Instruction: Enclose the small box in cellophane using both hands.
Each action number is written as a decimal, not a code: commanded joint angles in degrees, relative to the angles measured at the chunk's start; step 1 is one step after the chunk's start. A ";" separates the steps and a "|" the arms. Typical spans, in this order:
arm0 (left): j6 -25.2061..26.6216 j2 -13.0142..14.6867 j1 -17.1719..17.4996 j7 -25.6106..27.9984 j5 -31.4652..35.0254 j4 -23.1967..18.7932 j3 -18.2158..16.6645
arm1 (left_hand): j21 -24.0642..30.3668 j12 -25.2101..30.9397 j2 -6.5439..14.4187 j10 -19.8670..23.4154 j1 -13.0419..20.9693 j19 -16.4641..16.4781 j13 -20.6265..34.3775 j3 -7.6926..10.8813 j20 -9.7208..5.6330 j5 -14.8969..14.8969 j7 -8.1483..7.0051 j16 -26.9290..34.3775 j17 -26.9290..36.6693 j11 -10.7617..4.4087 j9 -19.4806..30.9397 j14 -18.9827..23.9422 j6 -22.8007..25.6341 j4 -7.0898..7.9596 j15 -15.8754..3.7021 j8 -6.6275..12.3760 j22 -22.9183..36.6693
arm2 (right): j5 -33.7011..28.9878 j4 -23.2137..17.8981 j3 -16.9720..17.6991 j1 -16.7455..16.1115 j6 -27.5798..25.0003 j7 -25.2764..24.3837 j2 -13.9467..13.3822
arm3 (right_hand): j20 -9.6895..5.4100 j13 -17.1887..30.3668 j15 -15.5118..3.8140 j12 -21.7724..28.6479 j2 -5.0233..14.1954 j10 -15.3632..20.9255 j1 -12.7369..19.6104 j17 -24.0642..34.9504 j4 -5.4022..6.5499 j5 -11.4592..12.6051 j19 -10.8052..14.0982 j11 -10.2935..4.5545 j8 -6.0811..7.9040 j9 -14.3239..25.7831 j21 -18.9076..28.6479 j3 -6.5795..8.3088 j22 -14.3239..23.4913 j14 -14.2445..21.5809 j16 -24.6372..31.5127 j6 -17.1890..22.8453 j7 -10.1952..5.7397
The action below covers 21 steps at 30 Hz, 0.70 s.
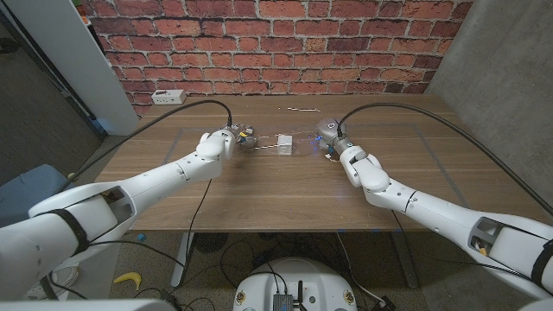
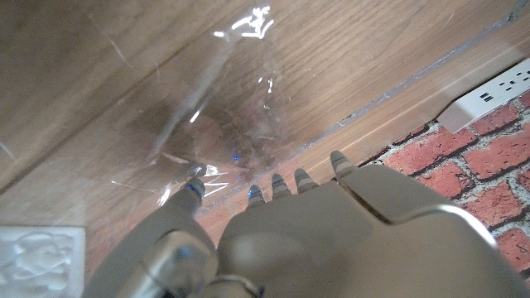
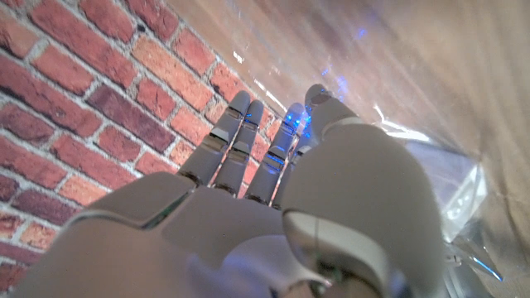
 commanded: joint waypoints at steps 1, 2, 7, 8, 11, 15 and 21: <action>0.44 0.43 0.48 -0.70 0.35 -0.81 -0.41 | 0.57 0.37 0.00 -11.22 -0.51 -7.32 0.13 -0.12 -0.08 -0.03 0.05 0.42 0.10 0.16 0.13 -11.71 -13.68 -0.05 -0.08 0.50 0.26 | -1.94 6.82 -1.60 4.71 5.64 -12.64 1.29 | 0.00 0.11 -10.53 -0.03 0.17 0.84 0.66 0.20 -0.03 -0.03 0.64 -0.13 -0.35 0.08 0.32 -0.50 0.32 0.63 0.57 0.68 0.20; 0.50 0.45 0.49 -0.74 0.44 -0.85 -0.38 | 0.58 0.36 -0.02 -11.27 -0.53 -7.33 0.13 -0.14 -0.07 -0.03 0.07 0.42 0.09 0.16 0.13 -11.72 -13.69 -0.05 -0.08 0.49 0.26 | -2.24 7.15 -1.84 5.13 5.92 -12.98 1.29 | -0.01 0.11 -10.54 -0.05 0.17 0.85 0.71 0.21 -0.05 -0.03 0.66 -0.14 -0.37 0.08 0.33 -0.52 0.33 0.66 0.58 0.70 0.20; 0.69 0.49 0.63 -0.77 0.54 -1.07 -0.51 | 0.61 0.38 -0.09 -11.29 -0.62 -7.41 0.12 -0.23 -0.06 -0.04 0.08 0.42 0.08 0.12 0.13 -11.73 -13.67 -0.08 -0.08 0.49 0.26 | -2.82 8.78 -2.73 7.13 7.87 -14.56 1.67 | -0.16 0.10 -10.57 -0.15 0.16 0.87 0.96 0.25 -0.12 -0.05 0.68 -0.17 -0.49 0.08 0.35 -0.64 0.34 0.74 0.61 0.80 0.12; 0.71 0.50 0.66 -0.76 0.56 -1.12 -0.54 | 0.62 0.40 -0.10 -11.25 -0.64 -7.40 0.12 -0.25 -0.05 -0.05 0.09 0.44 0.08 0.11 0.13 -11.70 -13.63 -0.08 -0.08 0.51 0.26 | -2.92 9.24 -2.94 7.57 8.29 -14.97 1.87 | -0.16 0.10 -10.57 -0.15 0.16 0.88 0.99 0.26 -0.13 -0.05 0.67 -0.17 -0.50 0.08 0.35 -0.65 0.34 0.75 0.62 0.80 0.12; 0.80 0.54 0.76 -0.79 0.52 -1.27 -0.66 | 0.63 0.40 -0.12 -11.28 -0.69 -7.46 0.12 -0.29 -0.02 -0.05 0.13 0.43 0.07 0.09 0.12 -11.74 -13.66 -0.10 -0.10 0.49 0.26 | -3.05 10.77 -3.55 8.77 9.70 -16.67 2.50 | -0.20 0.11 -10.58 -0.20 0.17 0.93 1.14 0.28 -0.16 -0.06 0.67 -0.18 -0.55 0.07 0.35 -0.73 0.35 0.79 0.63 0.93 0.08; 1.02 0.58 0.86 -0.93 0.57 -1.43 -0.73 | 0.67 0.41 -0.15 -11.28 -0.73 -7.44 0.12 -0.33 -0.05 -0.05 0.11 0.44 0.07 0.05 0.12 -11.72 -13.63 -0.11 -0.12 0.50 0.26 | -2.99 13.20 -4.47 10.41 11.57 -19.18 3.73 | -0.33 0.11 -10.59 -0.26 0.17 1.07 1.36 0.31 -0.19 -0.06 0.74 -0.19 -0.64 0.07 0.39 -0.87 0.36 0.84 0.64 1.12 0.08; 1.31 0.68 0.99 -1.12 0.70 -1.71 -0.76 | 0.71 0.40 -0.21 -11.36 -0.81 -7.47 0.12 -0.40 -0.07 -0.06 0.18 0.42 0.06 0.15 0.12 -11.78 -13.75 -0.14 -0.14 0.44 0.26 | -3.00 17.89 -6.40 13.22 14.24 -23.62 6.16 | -0.42 0.11 -10.60 -0.30 0.16 1.29 1.59 0.31 -0.19 -0.06 0.72 -0.18 -0.75 0.06 0.40 -1.04 0.38 0.90 0.62 1.30 0.00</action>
